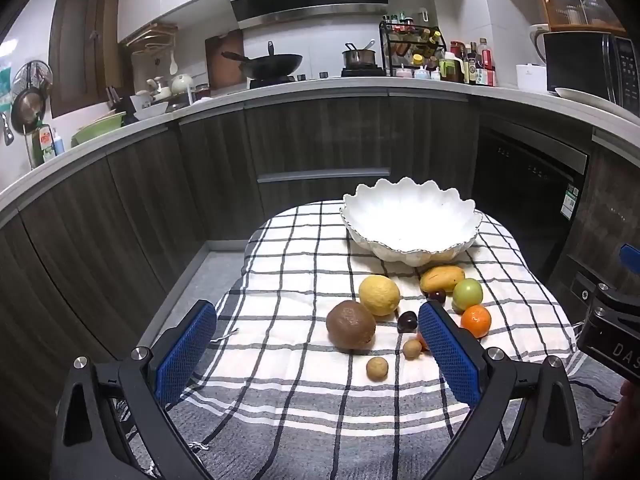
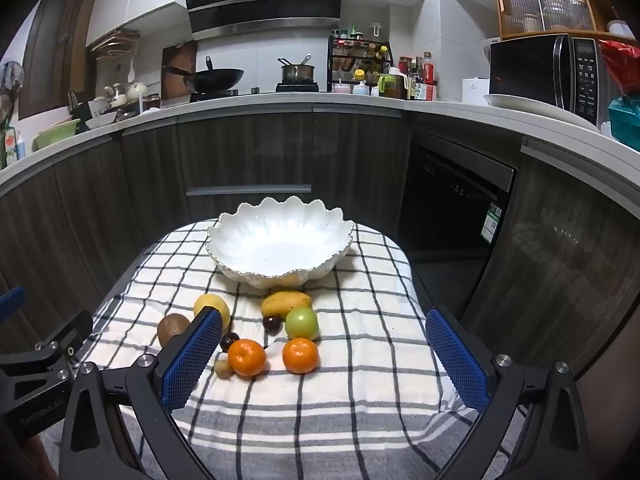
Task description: Organize fruits
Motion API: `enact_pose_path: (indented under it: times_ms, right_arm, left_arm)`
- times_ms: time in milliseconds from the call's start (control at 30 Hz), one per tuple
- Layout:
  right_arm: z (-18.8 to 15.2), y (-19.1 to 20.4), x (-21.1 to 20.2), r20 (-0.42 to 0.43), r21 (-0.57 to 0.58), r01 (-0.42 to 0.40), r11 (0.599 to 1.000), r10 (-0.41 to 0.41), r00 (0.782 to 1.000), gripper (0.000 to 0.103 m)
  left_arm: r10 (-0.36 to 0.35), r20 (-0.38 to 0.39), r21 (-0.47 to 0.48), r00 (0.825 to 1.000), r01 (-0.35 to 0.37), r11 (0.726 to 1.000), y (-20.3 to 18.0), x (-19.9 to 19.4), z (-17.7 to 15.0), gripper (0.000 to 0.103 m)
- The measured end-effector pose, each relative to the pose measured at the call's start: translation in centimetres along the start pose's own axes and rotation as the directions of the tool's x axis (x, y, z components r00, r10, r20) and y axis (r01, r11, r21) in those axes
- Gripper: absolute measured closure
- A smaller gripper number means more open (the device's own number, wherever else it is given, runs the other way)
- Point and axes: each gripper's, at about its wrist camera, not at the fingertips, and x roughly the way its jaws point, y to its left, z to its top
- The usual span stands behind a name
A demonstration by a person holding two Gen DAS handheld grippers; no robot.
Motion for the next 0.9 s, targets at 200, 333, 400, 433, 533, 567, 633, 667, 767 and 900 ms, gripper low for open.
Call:
enact_pose_path:
  times_ms: [200, 333, 400, 433, 533, 567, 633, 667, 767, 900]
  right_arm:
    - [0.0, 0.0, 0.0, 0.002, -0.003, 0.0, 1.0, 0.0, 1.0, 0.0]
    - [0.0, -0.3, 0.0, 0.001, 0.004, 0.0, 1.0, 0.0, 1.0, 0.0]
    - [0.0, -0.2, 0.0, 0.0, 0.005, 0.0, 1.0, 0.0, 1.0, 0.0]
    - [0.0, -0.2, 0.0, 0.0, 0.005, 0.0, 1.0, 0.0, 1.0, 0.0]
    - [0.0, 0.0, -0.1, 0.002, 0.002, -0.001, 1.0, 0.001, 1.0, 0.0]
    - [0.0, 0.0, -0.1, 0.002, 0.002, -0.001, 1.0, 0.001, 1.0, 0.0]
    - [0.0, 0.1, -0.1, 0.001, 0.002, -0.002, 1.0, 0.002, 1.0, 0.0]
    - [0.0, 0.1, -0.1, 0.003, 0.002, -0.001, 1.0, 0.001, 1.0, 0.0]
    - [-0.1, 0.3, 0.1, 0.003, 0.001, 0.001, 1.0, -0.001, 1.0, 0.0]
    - [0.0, 0.0, -0.1, 0.003, 0.001, 0.001, 1.0, -0.001, 1.0, 0.0]
  left_arm:
    - [-0.001, 0.003, 0.004, 1.0, 0.001, 1.0, -0.7, -0.2, 0.0, 0.0]
    - [-0.002, 0.003, 0.002, 1.0, 0.002, 1.0, -0.9, -0.2, 0.1, 0.0]
    - [-0.004, 0.0, 0.001, 1.0, 0.004, 1.0, -1.1, -0.1, 0.1, 0.0]
    - [-0.012, 0.003, 0.004, 1.0, 0.012, 1.0, -0.4, -0.2, 0.0, 0.0]
    - [-0.015, 0.0, 0.003, 1.0, 0.015, 1.0, -0.3, -0.3, 0.1, 0.0]
    - [-0.015, 0.0, 0.003, 1.0, 0.015, 1.0, -0.3, -0.3, 0.1, 0.0]
    - [-0.014, 0.001, 0.003, 1.0, 0.014, 1.0, -0.3, -0.3, 0.0, 0.0]
    - [-0.013, 0.002, 0.004, 1.0, 0.013, 1.0, -0.3, -0.3, 0.1, 0.0]
    - [-0.018, -0.002, 0.0, 1.0, 0.018, 1.0, -0.2, -0.3, 0.1, 0.0]
    - [-0.017, -0.004, 0.001, 1.0, 0.017, 1.0, -0.3, -0.3, 0.0, 0.0]
